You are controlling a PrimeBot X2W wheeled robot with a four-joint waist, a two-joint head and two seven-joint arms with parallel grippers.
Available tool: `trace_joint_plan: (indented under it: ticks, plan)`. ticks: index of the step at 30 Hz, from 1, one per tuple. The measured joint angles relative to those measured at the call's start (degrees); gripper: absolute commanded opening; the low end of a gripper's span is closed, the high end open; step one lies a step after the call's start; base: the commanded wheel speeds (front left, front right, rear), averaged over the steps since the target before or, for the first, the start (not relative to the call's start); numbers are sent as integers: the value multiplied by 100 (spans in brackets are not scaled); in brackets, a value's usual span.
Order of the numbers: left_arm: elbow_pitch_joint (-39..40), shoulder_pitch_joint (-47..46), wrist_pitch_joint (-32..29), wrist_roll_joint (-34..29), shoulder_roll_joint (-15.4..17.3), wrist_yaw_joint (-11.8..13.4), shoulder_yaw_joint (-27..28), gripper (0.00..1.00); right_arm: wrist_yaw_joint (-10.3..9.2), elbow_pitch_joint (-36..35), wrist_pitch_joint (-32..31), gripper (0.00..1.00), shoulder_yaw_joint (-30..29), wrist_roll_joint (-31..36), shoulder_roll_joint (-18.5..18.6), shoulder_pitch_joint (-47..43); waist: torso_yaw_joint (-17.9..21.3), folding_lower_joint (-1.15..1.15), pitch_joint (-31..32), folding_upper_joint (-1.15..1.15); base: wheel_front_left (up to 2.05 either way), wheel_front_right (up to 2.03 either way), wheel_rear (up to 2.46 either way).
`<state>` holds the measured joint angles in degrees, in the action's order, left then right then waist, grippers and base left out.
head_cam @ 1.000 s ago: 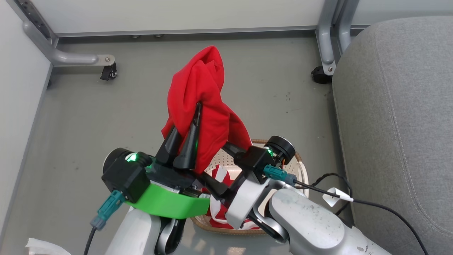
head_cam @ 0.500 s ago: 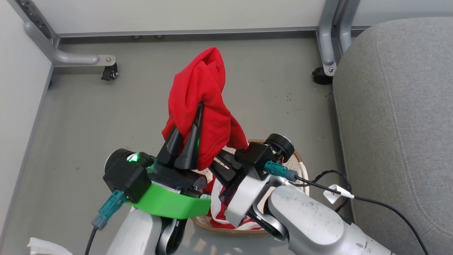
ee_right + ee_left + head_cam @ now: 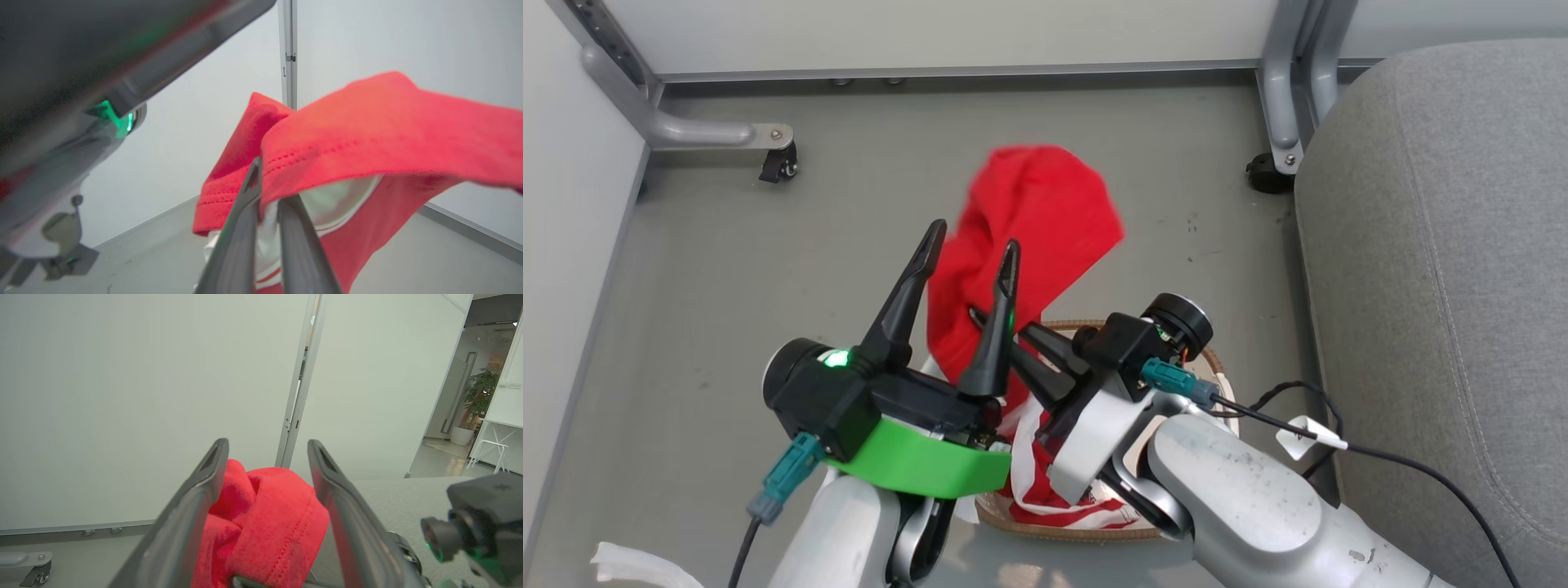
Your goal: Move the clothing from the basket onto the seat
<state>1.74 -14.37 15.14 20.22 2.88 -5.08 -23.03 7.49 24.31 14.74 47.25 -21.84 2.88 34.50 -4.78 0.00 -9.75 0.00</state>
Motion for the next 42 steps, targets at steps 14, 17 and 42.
trace_joint_plan:
  ticks: [14, 17, 42]
  plan:
    - [-178, -86, -156, -218, 425, -163, -419, 100, 1, 177, 24, 0, -431, 157, 182, 85, -109, 0, -35, 0, 0, 0, 0]
    - [-213, -37, -232, -211, 514, -179, -560, 100, 1, 209, 24, 0, -522, 187, 219, 85, -112, 0, -49, 0, 0, 0, 0]
    - [-704, 145, -559, -211, 920, -171, -1103, 100, 1, 283, 24, 0, -971, 278, 266, -96, 77, 0, -125, 0, 0, 0, 0]
